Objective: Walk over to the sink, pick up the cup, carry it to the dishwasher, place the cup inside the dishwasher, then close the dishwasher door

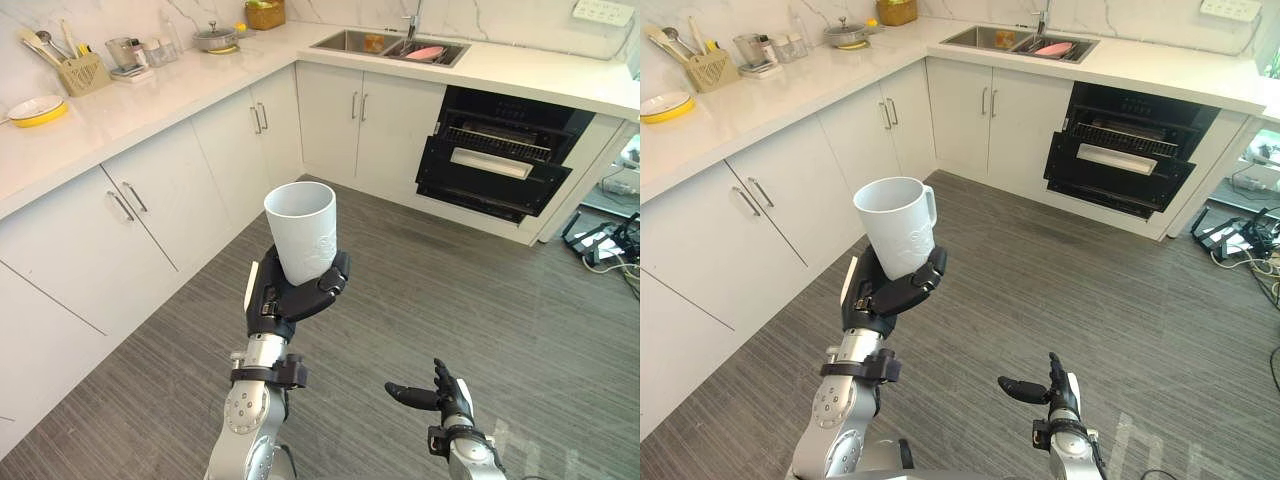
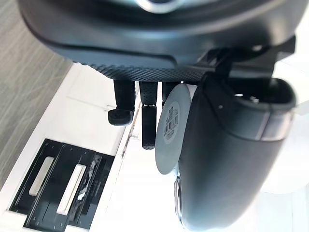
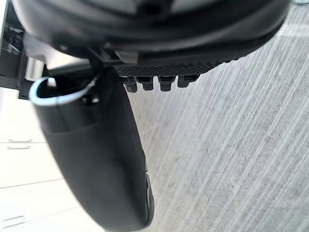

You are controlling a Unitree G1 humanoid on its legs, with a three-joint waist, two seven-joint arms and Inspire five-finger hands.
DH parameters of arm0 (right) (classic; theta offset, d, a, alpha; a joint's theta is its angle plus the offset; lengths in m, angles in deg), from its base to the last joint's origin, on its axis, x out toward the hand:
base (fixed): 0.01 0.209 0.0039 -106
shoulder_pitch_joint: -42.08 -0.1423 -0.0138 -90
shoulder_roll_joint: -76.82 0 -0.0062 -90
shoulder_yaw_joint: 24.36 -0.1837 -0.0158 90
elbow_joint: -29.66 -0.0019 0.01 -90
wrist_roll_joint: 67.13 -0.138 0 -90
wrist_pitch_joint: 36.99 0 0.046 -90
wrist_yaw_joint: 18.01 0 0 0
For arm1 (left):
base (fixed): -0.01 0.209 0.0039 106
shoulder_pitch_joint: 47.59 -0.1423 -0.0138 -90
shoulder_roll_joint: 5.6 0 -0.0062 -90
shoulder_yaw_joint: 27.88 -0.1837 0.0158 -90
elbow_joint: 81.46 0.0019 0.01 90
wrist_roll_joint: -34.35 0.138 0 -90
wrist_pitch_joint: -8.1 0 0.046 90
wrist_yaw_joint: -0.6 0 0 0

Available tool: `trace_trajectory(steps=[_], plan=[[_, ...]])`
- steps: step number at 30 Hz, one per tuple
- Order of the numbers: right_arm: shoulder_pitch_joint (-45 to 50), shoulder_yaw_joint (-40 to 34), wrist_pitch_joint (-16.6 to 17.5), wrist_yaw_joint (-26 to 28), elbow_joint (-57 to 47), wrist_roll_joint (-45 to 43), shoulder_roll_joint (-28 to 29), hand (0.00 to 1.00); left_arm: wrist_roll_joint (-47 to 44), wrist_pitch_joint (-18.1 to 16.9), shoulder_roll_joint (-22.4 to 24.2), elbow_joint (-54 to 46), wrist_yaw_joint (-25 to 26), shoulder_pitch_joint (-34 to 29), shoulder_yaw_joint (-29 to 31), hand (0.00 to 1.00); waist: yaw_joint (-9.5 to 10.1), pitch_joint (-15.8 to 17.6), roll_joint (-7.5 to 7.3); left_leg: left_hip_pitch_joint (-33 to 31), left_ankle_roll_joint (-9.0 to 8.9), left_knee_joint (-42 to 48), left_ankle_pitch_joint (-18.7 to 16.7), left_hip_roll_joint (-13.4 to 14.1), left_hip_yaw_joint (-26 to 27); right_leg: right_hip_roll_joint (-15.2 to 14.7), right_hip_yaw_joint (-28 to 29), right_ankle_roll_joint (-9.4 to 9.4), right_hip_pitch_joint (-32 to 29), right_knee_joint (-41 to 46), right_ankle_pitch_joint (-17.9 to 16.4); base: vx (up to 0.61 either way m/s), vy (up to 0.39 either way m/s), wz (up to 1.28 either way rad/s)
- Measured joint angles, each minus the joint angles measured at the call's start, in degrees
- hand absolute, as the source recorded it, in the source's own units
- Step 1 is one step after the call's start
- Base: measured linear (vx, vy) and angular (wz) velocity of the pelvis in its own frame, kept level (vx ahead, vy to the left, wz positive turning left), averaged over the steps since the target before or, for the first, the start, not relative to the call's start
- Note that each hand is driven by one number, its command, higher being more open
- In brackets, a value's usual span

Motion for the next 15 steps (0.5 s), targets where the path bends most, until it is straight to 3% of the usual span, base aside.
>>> trace_trajectory(steps=[1,2,3,4,5,7,9,10,11,12,14,15], plan=[[-0.08,0.0,-0.02,-0.08,1.34,0.01,-0.39,1.0,0.01,0.01,0.11,0.23,0.0,-0.02,0.09,0.0,-0.02,0.0,0.09,-0.6,-0.26,-8.09,3.72,-1.85,-1.08,-1.13,0.06,1.43,0.56,-0.03,-0.83,0.35,0.281,-0.02],[-0.06,0.01,-0.27,-0.11,3.26,0.01,-1.05,1.0,0.02,-0.01,0.27,0.26,0.02,-0.06,0.25,0.0,0.13,-0.09,0.54,-0.03,-0.79,-16.09,11.89,-3.3,-2.6,-1.48,0.38,3.54,1.62,-0.29,-2.12,0.3,0.247,-0.15],[-0.09,0.1,-0.52,-0.08,4.37,0.04,-0.98,1.0,0.03,-0.01,0.21,0.33,0.09,-0.2,0.43,0.0,0.4,-0.15,0.4,0.82,0.28,-16.72,16.29,-3.49,-2.56,-1.96,1.0,4.32,2.37,-0.43,-2.7,0.43,0.303,-0.2],[-0.44,0.16,-1.0,0.0,5.45,0.06,0.55,1.0,0.02,0.0,-0.61,0.28,0.31,0.02,1.34,0.0,0.24,-0.35,-1.42,0.23,1.93,-13.96,13.49,-5.25,-1.48,-4.25,1.67,4.71,3.07,-1.15,-2.88,0.52,0.356,-0.16],[-0.52,0.18,-1.0,0.24,5.33,0.18,1.24,1.0,0.02,0.01,-0.69,0.18,0.45,0.47,2.2,0.0,-0.04,-0.15,-2.13,-2.22,2.94,-8.36,9.49,-5.36,-1.26,-5.16,2.99,5.12,2.97,-0.57,-2.6,0.53,0.359,-0.09],[-0.47,0.0,-1.21,0.31,5.39,0.36,1.37,1.0,0.02,0.45,-1.12,0.21,0.77,0.16,1.94,0.0,0.19,-0.02,-2.34,-2.33,3.5,-3.38,4.07,-5.26,0.16,-6.51,6.08,5.2,1.67,4.58,-2.62,0.42,0.333,-0.27],[-0.7,-0.25,-1.21,0.3,5.26,0.58,1.39,1.0,0.07,0.98,-2.8,0.21,1.07,-0.04,0.79,0.0,-0.08,0.01,-2.5,1.36,4.23,-4.38,1.46,-6.67,1.28,-8.99,8.1,6.67,-5.16,21.63,-1.45,0.42,0.325,-0.21],[-0.71,-0.15,-1.28,0.47,5.17,0.71,1.62,1.0,0.14,1.15,-4.29,0.21,1.06,-0.04,-0.02,0.0,-1.14,-0.1,-2.85,4.92,4.66,-6.78,0.97,-8.32,1.36,-10.08,10.19,7.58,-10.09,34.82,-1.0,0.43,0.225,0.07],[-0.5,0.11,-1.35,0.52,4.68,1.16,1.88,1.0,0.18,1.21,-4.81,0.16,1.08,-0.14,-0.65,0.0,-1.54,-0.02,-2.81,9.63,4.89,-10.4,0.82,-9.35,1.68,-9.98,10.54,6.87,-14.23,44.03,-1.4,0.43,0.192,0.05],[-0.3,0.11,-1.36,0.56,4.05,1.18,2.19,1.0,0.19,1.21,-4.79,-0.04,1.08,-0.14,-0.93,0.0,-1.53,0.05,-2.69,11.92,4.97,-12.23,0.77,-9.6,1.89,-9.75,9.98,6.02,-16.01,46.61,-1.88,0.42,0.15,-0.12],[-0.17,0.6,-1.12,0.71,1.58,1.47,4.04,1.0,0.17,0.73,-4.84,-1.58,1.1,0.02,-2.4,0.0,-1.75,-0.17,-2.47,18.63,4.62,-18.53,0.52,-9.73,2.62,-7.95,5.18,2.57,-23.47,46.81,-3.92,0.44,0.115,-0.15],[-0.43,1.05,-0.93,0.75,1.42,1.91,4.21,1.0,0.15,0.59,-4.84,-1.9,1.1,0.11,-2.87,0.0,-1.93,-0.19,-2.51,19.88,4.37,-19.61,0.37,-9.76,2.7,-7.47,3.79,1.81,-25.3,45.63,-4.37,0.4,0.053,-0.06]])
